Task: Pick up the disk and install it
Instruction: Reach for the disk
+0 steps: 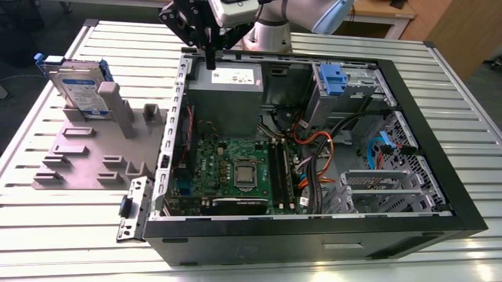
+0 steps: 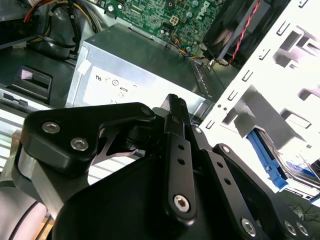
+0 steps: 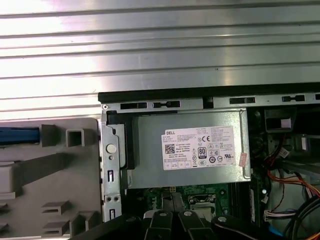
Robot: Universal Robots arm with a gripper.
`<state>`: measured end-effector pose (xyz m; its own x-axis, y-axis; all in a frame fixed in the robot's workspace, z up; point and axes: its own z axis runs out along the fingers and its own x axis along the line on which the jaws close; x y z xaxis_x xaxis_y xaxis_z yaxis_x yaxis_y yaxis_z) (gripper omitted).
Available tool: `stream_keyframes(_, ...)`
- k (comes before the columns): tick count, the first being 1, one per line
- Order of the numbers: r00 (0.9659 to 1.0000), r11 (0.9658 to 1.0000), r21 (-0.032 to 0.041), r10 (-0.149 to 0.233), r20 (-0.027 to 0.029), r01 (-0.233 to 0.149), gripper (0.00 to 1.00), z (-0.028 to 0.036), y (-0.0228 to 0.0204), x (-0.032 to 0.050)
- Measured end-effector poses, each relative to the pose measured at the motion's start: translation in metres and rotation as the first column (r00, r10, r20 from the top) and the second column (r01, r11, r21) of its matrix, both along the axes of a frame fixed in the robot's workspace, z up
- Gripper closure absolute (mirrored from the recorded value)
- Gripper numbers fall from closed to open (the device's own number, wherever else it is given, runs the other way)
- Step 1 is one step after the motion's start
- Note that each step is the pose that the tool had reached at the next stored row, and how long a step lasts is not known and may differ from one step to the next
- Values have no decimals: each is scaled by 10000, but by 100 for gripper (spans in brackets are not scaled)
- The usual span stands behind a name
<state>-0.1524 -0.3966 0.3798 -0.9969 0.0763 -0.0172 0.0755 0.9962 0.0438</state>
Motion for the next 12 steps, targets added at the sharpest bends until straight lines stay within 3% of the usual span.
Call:
stream_keyframes(4, 10000, 10000, 0, 1, 0, -1, 89, -2, 33, -37)
stream_keyframes(12, 10000, 10000, 0, -1, 0, 1, 89, -9, 38, -54)
